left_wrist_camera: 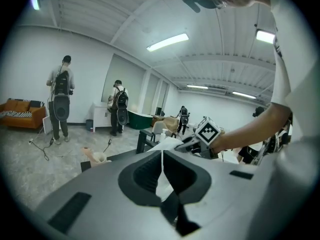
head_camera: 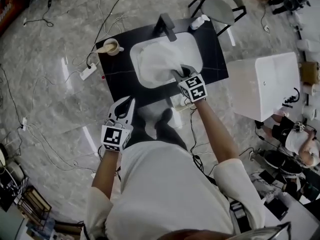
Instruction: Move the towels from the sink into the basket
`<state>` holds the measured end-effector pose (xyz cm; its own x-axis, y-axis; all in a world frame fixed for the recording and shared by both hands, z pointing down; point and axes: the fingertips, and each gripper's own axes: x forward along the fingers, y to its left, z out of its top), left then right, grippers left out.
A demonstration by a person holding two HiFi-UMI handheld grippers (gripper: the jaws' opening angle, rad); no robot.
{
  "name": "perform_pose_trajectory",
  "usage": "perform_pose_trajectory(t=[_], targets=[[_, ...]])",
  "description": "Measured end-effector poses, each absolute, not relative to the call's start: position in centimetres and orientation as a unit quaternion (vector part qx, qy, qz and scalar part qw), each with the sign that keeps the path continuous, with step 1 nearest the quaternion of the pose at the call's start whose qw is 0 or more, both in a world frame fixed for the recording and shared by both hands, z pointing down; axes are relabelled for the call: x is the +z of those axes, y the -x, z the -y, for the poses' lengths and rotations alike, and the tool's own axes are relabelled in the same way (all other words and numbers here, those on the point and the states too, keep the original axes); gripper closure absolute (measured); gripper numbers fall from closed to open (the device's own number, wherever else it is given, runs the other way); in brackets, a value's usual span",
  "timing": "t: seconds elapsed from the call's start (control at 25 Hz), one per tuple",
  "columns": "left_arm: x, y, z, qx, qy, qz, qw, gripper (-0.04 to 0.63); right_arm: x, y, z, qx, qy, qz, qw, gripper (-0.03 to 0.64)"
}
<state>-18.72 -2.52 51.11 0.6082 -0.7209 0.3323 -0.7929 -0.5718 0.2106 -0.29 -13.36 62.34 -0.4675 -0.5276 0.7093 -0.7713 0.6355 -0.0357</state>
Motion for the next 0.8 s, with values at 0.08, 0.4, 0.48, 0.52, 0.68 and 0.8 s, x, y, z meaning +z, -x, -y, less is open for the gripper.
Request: perform_pose_trajectory(t=[0.08, 0.4, 0.48, 0.52, 0.68, 0.8], targets=[[49.5, 18.0, 2.5, 0.100, -0.882, 0.428, 0.169, 0.583, 59.0, -1.4, 13.1, 0.165, -0.408, 0.840, 0.318, 0.547], [44.7, 13.8, 1.7, 0.086, -0.896, 0.413, 0.141, 0.583, 47.4, -8.1, 9.4, 0.122, -0.461, 0.843, 0.248, 0.549], [43.9, 12.4, 1.4, 0.083, -0.901, 0.403, 0.136, 0.583, 45.1, -9.8, 7.9, 0.116, -0.475, 0.841, 0.231, 0.549], [43.4, 11.7, 1.2, 0.082, -0.904, 0.397, 0.133, 0.583, 44.0, -10.6, 7.1, 0.113, -0.482, 0.840, 0.223, 0.549], [41.8, 8.9, 0.8, 0.076, -0.918, 0.370, 0.124, 0.583, 39.7, -13.9, 3.8, 0.092, -0.513, 0.830, 0.197, 0.549], [40.8, 7.0, 0.6, 0.073, -0.925, 0.351, 0.126, 0.583, 36.8, -17.0, 1.2, 0.083, -0.542, 0.818, 0.172, 0.549]])
